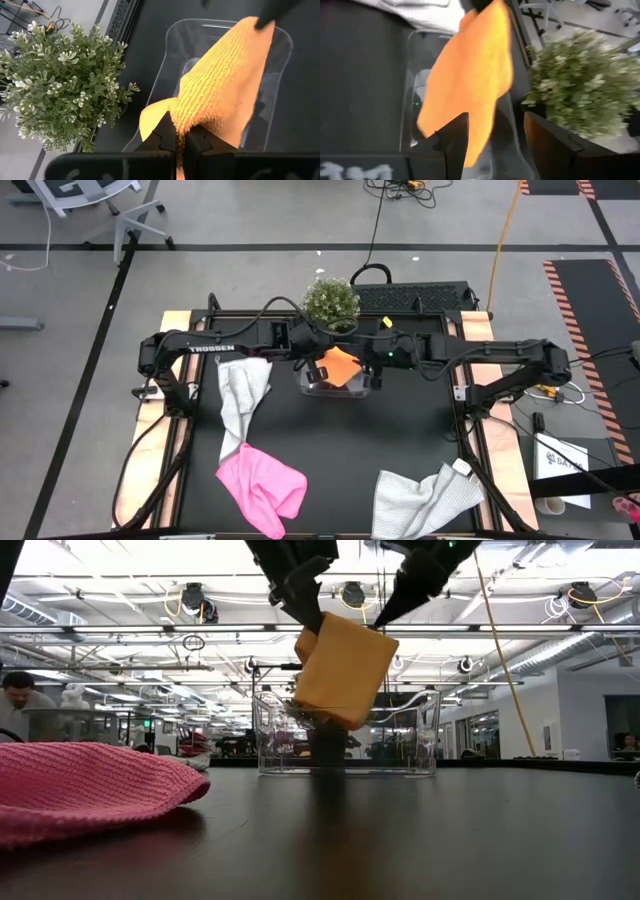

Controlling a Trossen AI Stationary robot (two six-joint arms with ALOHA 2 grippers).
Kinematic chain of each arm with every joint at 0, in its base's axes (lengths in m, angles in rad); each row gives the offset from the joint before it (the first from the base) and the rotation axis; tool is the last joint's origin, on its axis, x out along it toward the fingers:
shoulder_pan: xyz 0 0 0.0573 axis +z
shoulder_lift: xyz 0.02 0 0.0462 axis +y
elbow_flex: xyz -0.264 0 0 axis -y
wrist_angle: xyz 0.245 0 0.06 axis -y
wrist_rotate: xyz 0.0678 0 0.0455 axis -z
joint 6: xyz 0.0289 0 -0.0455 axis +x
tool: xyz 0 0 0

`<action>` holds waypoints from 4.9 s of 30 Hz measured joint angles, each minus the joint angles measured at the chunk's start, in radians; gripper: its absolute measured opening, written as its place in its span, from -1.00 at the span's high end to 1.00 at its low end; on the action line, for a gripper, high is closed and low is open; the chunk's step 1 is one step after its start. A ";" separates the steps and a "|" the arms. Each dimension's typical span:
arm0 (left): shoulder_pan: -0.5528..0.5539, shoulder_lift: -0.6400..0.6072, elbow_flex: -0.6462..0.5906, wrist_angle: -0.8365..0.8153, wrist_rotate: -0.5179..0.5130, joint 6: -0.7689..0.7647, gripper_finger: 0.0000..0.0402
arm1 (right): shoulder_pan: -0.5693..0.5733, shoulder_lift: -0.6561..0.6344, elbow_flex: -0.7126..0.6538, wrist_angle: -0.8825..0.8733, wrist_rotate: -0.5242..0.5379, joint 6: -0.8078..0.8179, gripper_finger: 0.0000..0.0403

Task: Fold microfiber towels
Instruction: Put the orange microfiber towel into the transparent bin

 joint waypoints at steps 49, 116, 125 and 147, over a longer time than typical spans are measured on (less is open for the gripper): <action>0.058 0.001 -0.033 -0.032 0.177 0.109 0.98 | -0.161 -0.019 -0.159 0.085 -0.036 -0.286 1.00; 0.107 0.190 0.047 -0.186 0.365 -0.088 0.98 | -0.152 0.060 -0.183 0.062 -0.199 0.126 1.00; 0.132 0.204 0.047 -0.183 0.341 -0.077 0.87 | -0.158 0.119 -0.226 0.121 -0.171 0.044 0.89; 0.134 0.193 0.045 -0.167 0.130 -0.120 0.40 | -0.156 -0.028 -0.227 0.193 -0.058 -0.006 0.54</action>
